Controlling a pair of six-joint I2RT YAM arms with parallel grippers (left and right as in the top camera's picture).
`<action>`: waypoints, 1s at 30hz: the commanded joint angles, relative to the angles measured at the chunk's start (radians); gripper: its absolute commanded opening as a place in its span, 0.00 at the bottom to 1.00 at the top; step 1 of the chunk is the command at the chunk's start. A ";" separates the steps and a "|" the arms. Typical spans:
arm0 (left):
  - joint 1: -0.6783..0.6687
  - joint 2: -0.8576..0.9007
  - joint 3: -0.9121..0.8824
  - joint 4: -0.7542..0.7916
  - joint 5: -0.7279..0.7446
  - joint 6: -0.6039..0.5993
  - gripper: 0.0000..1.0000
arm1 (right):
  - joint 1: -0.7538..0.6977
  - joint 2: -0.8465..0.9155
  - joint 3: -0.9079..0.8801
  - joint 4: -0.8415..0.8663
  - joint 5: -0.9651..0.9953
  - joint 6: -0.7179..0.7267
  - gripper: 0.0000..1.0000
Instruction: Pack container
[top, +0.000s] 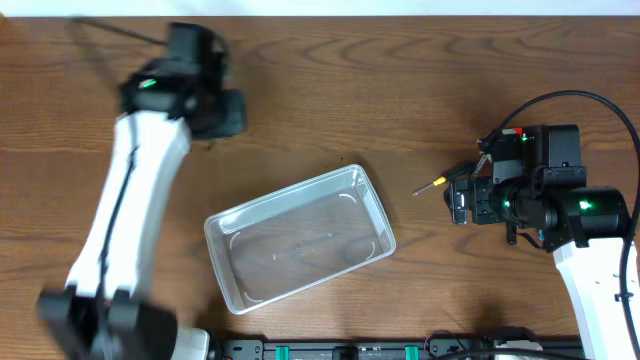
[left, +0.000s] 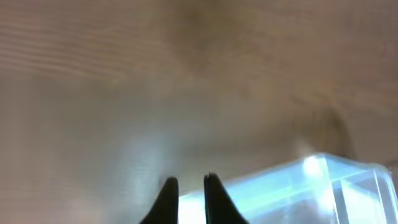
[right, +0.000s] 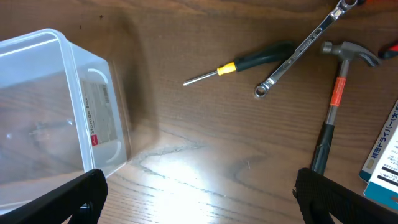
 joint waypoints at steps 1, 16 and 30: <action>-0.013 -0.047 -0.006 -0.167 -0.027 -0.110 0.06 | 0.004 0.000 0.021 -0.001 0.002 -0.008 0.99; -0.084 -0.054 -0.231 -0.306 0.047 -0.142 0.06 | 0.004 0.000 0.021 0.017 0.002 -0.008 0.99; -0.135 0.050 -0.435 0.056 0.015 -0.142 0.06 | 0.004 0.000 0.021 0.009 -0.002 -0.008 0.99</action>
